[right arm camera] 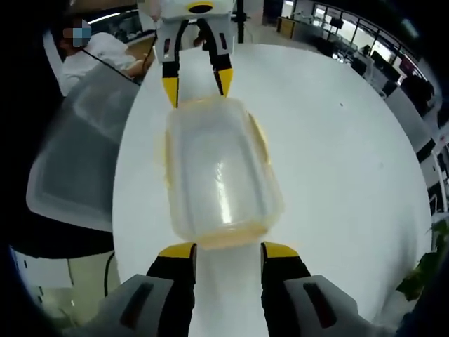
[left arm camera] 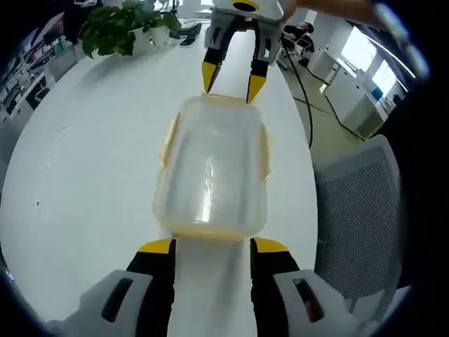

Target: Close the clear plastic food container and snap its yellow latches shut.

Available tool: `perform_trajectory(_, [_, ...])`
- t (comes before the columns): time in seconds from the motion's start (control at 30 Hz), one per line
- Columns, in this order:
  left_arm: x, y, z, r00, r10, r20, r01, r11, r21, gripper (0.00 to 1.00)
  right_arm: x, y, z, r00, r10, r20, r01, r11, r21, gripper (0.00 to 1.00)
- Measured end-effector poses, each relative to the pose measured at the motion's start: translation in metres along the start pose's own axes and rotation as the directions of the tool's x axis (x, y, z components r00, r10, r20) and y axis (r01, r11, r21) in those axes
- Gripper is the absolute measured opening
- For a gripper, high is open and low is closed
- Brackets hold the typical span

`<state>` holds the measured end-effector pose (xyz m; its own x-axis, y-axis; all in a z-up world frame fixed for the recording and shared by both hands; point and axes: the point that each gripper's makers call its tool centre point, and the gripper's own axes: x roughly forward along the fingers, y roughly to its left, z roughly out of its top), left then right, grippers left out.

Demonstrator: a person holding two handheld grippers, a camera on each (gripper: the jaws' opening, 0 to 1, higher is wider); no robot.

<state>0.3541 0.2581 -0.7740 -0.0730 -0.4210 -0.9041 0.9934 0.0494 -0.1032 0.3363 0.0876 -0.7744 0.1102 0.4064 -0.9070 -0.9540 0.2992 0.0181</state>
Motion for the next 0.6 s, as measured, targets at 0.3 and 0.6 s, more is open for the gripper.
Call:
perform_trajectory(0.3, [-0.0033, -0.0019, -0.0054, 1.0, 0.005, 0.026, -0.002, 0.994, -0.111, 0.4, -0.0028, -0.0046, 0.0019, 0.999, -0.003, 0.04, -0.002, 0.992, 0.125, 0.34])
perform_trajectory(0.6, [-0.0043, -0.0008, -0.0063, 0.998, 0.007, 0.059, 0.007, 0.975, -0.224, 0.37, -0.0025, -0.0046, 0.0044, 0.997, -0.018, 0.071, 0.001, 0.972, 0.236, 0.28])
